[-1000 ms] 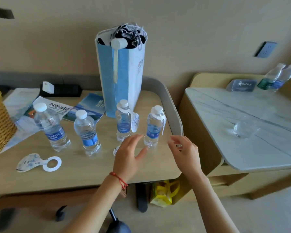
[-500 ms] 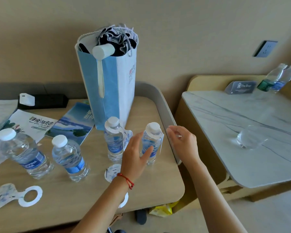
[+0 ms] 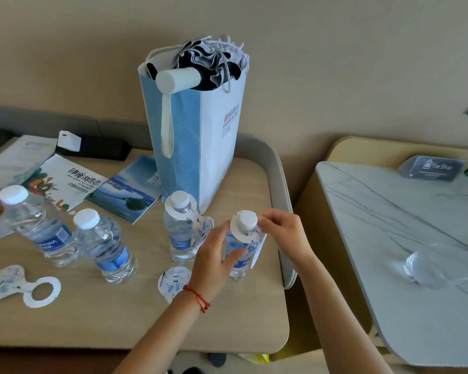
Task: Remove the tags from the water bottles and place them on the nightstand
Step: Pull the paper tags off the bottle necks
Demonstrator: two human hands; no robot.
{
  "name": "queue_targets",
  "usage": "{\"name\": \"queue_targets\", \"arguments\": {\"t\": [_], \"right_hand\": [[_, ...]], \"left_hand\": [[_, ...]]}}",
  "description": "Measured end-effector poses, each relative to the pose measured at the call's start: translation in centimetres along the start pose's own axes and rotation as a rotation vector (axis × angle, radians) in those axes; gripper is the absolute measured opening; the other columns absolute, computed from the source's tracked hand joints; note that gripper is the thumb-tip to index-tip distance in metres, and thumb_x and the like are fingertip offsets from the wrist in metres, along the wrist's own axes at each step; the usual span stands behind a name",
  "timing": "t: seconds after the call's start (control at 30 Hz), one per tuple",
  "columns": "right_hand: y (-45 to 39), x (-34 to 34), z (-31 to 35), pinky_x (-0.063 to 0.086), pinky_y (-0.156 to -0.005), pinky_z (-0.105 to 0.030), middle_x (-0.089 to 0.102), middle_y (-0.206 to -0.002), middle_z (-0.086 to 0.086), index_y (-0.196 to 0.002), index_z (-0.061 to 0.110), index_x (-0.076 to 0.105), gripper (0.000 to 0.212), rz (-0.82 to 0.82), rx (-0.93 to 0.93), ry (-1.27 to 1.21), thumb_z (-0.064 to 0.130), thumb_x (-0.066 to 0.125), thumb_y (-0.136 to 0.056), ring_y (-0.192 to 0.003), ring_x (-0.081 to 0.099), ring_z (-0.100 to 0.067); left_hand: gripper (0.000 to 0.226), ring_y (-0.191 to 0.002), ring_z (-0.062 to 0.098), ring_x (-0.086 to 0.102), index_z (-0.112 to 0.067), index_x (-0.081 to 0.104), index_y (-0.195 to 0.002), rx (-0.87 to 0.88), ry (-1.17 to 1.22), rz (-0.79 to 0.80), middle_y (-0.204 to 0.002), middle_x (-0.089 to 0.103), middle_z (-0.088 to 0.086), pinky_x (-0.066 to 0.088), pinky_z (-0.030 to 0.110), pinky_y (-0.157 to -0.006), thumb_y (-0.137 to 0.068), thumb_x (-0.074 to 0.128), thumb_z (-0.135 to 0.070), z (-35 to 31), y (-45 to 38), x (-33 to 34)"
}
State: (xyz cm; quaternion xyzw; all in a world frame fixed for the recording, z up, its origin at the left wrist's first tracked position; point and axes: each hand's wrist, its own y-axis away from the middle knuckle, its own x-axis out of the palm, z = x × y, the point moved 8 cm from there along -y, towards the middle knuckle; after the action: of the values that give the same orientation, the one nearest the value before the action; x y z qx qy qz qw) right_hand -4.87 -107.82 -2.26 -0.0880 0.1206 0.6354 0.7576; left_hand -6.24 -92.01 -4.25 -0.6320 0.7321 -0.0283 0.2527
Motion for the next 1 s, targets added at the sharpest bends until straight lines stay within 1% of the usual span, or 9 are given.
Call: {"name": "queue_targets", "arguments": {"t": [0.1,0.27,0.4,0.53,0.63,0.7,0.77,0.9,1.0], "right_hand": [[0.0,-0.1,1.0,0.048,-0.061,-0.016,0.063,-0.067,0.0,-0.077,0.006,0.065,0.015,0.009,-0.044,-0.07,0.007,0.056,-0.089,-0.06,0.057,-0.001],[0.2,0.0,2.7,0.049,-0.058,-0.018,0.063,-0.067,-0.001,-0.081,-0.001,0.065,0.011,0.017,-0.125,-0.083,0.004,0.057,-0.088,-0.058,0.057,-0.002],[0.6,0.0,3.9,0.047,-0.056,-0.017,0.062,-0.065,-0.002,-0.077,0.002,0.066,0.012,0.008,-0.164,-0.059,0.004,0.059,-0.087,-0.056,0.056,-0.004],[1.4,-0.4,4.5,0.048,-0.057,-0.017,0.064,-0.066,-0.001,-0.076,0.007,0.066,0.013,-0.013,-0.173,-0.076,0.005,0.059,-0.087,-0.06,0.057,-0.006],[2.4,-1.4,4.1,0.051,-0.059,-0.021,0.067,-0.071,-0.004,-0.078,0.009,0.068,0.013,-0.065,-0.169,-0.094,0.009,0.059,-0.087,-0.065,0.062,-0.011],[3.2,-2.2,3.2,0.052,-0.057,-0.019,0.069,-0.071,-0.004,-0.077,0.013,0.069,0.014,-0.116,-0.145,-0.112,0.011,0.059,-0.087,-0.062,0.063,-0.009],[4.2,-3.0,1.3,0.049,-0.054,-0.013,0.069,-0.068,0.0,-0.077,0.016,0.07,0.015,-0.193,-0.088,-0.12,0.012,0.06,-0.087,-0.057,0.061,-0.003],[6.7,-3.8,-4.2,0.045,-0.049,-0.01,0.067,-0.059,0.01,-0.068,0.027,0.069,0.022,-0.324,0.109,-0.109,0.016,0.062,-0.086,-0.054,0.059,0.0],[8.1,-3.5,-8.1,0.045,-0.048,-0.01,0.066,-0.061,0.008,-0.069,0.028,0.068,0.021,-0.367,0.236,-0.063,0.017,0.063,-0.085,-0.054,0.059,0.001]], "left_hand": [[0.053,-0.106,-0.002,0.051,-0.029,0.042,-0.123,-0.001,-0.002,0.0,-0.116,0.054,-0.012,0.04,0.008,-0.089,-0.078,0.069,-0.022,-0.1,0.1,0.1],[0.053,-0.107,-0.007,0.048,-0.02,0.045,-0.127,-0.028,-0.009,0.013,-0.116,0.049,-0.021,0.039,0.004,-0.087,-0.079,0.067,-0.025,0.2,0.0,0.1],[0.054,-0.105,-0.004,0.049,-0.016,0.046,-0.128,-0.06,-0.016,0.019,-0.115,0.05,-0.017,0.038,0.002,-0.086,-0.079,0.069,-0.018,0.5,0.1,0.2],[0.047,-0.1,0.009,0.055,-0.011,0.051,-0.121,-0.056,-0.043,0.039,-0.11,0.057,-0.006,0.037,0.001,-0.082,-0.078,0.07,-0.018,0.3,-0.1,0.4],[0.05,-0.096,0.006,0.052,-0.011,0.049,-0.123,-0.063,-0.05,0.03,-0.11,0.054,-0.01,0.036,-0.003,-0.08,-0.078,0.07,-0.018,0.2,0.0,0.2],[0.055,-0.101,0.007,0.051,-0.012,0.047,-0.127,-0.069,-0.04,0.038,-0.115,0.05,-0.012,0.036,-0.003,-0.082,-0.078,0.069,-0.019,0.3,0.0,0.2],[0.056,-0.104,0.011,0.052,-0.011,0.046,-0.128,-0.06,-0.039,0.04,-0.117,0.05,-0.01,0.038,0.003,-0.085,-0.078,0.069,-0.019,0.3,0.0,0.2],[0.056,-0.104,0.014,0.053,-0.008,0.047,-0.128,-0.049,-0.064,0.027,-0.117,0.053,-0.003,0.038,0.009,-0.085,-0.078,0.069,-0.017,0.3,0.0,0.1],[0.056,-0.111,0.017,0.053,-0.006,0.047,-0.128,-0.035,-0.054,0.036,-0.124,0.055,0.005,0.042,0.023,-0.09,-0.078,0.069,-0.015,0.2,0.0,0.2]]}}
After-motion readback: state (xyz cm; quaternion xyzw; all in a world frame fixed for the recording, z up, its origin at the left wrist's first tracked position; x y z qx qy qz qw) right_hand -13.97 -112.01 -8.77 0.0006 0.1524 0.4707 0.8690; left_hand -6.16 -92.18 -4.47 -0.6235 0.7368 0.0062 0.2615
